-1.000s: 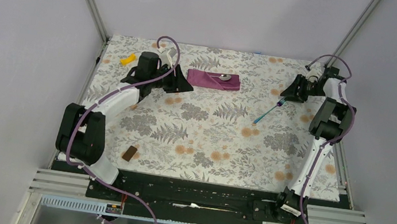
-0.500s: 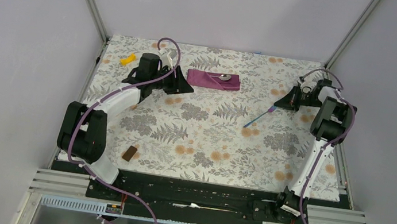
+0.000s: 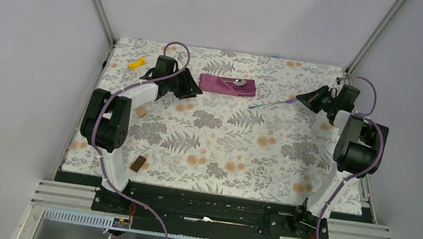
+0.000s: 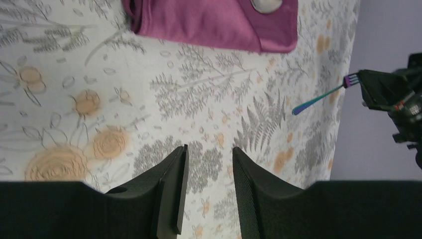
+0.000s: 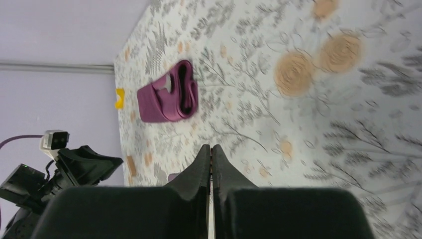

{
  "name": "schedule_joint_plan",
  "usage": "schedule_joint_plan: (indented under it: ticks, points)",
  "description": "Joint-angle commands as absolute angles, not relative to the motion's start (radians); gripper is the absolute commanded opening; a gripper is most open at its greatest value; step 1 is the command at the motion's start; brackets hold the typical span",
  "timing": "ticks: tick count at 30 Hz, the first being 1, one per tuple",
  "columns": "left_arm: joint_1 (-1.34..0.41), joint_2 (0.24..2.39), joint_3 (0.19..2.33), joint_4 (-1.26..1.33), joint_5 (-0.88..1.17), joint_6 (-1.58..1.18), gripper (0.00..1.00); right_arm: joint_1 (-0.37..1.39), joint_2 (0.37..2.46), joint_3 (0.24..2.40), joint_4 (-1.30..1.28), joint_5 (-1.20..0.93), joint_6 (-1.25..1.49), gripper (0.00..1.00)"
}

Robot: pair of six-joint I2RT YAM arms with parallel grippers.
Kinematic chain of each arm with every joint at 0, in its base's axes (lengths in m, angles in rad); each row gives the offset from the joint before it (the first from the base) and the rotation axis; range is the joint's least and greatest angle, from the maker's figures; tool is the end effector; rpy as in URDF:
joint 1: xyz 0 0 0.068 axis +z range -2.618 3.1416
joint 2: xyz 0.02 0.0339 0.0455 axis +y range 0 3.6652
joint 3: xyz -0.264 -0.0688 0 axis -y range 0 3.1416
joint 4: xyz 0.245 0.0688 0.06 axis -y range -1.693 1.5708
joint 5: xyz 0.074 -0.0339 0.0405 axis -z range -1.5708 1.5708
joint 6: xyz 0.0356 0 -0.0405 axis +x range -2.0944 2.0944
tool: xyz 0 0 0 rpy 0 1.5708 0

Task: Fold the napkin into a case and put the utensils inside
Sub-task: Pick up the fork from the center of the board, then insert the fork into the folded napkin.

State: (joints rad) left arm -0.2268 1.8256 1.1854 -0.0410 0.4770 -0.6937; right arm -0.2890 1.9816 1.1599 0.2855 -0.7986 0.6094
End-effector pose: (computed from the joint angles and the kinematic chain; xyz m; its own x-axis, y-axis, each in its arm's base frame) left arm 0.3870 -0.1061 0.2042 -0.8217 -0.3933 -0.4124 0.0285 0.6944 -0.7190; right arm 0.4110 -0.0956 0.1665 -0.6256 0.6026 -0.4954 -0.0407 0.6090 0.7921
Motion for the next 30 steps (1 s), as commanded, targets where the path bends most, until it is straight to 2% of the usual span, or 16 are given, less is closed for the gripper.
schedule_joint_plan:
  ticks: [1,11,30]
  points:
    - [-0.221,1.916,1.336,-0.069,0.385,-0.723,0.44,-0.205,1.952,1.158,0.547,-0.666,0.779,0.00]
    - [-0.216,2.106,1.551,-0.151,0.278,-0.664,0.45,-0.090,2.031,1.291,0.551,-0.535,0.793,0.00]
    - [-0.207,2.251,1.620,-0.087,0.300,-0.666,0.41,-0.015,2.173,1.453,0.453,-0.397,0.756,0.00]
